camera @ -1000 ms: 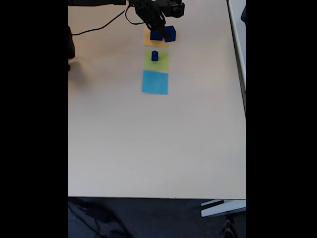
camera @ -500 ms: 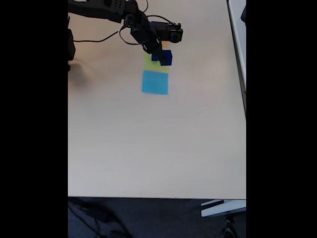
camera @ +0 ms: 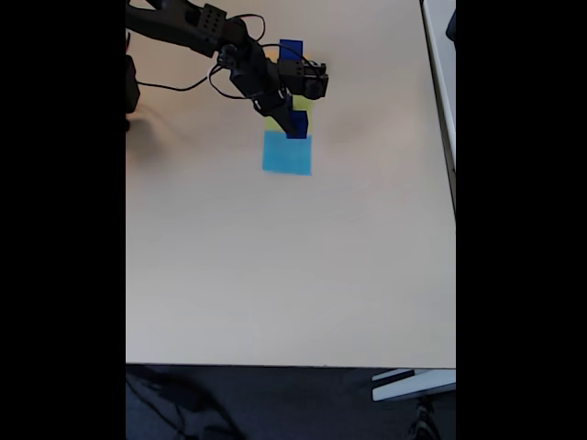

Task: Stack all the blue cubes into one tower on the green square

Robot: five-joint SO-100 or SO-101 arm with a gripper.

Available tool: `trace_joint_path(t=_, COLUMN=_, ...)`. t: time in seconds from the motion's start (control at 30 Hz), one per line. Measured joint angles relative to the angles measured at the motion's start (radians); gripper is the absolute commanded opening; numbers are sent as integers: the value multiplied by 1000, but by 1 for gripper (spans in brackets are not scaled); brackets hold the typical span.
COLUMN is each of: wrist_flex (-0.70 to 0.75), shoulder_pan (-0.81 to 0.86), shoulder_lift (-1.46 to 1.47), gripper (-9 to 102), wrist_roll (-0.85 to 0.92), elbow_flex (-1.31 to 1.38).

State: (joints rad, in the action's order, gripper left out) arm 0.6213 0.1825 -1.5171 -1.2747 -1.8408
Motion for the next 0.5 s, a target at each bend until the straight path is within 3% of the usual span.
trace_joint_path(t=0.5, wrist_flex=-121, shoulder_pan=44, shoulder_lift=-3, gripper=6, wrist_roll=-49, elbow_flex=-115)
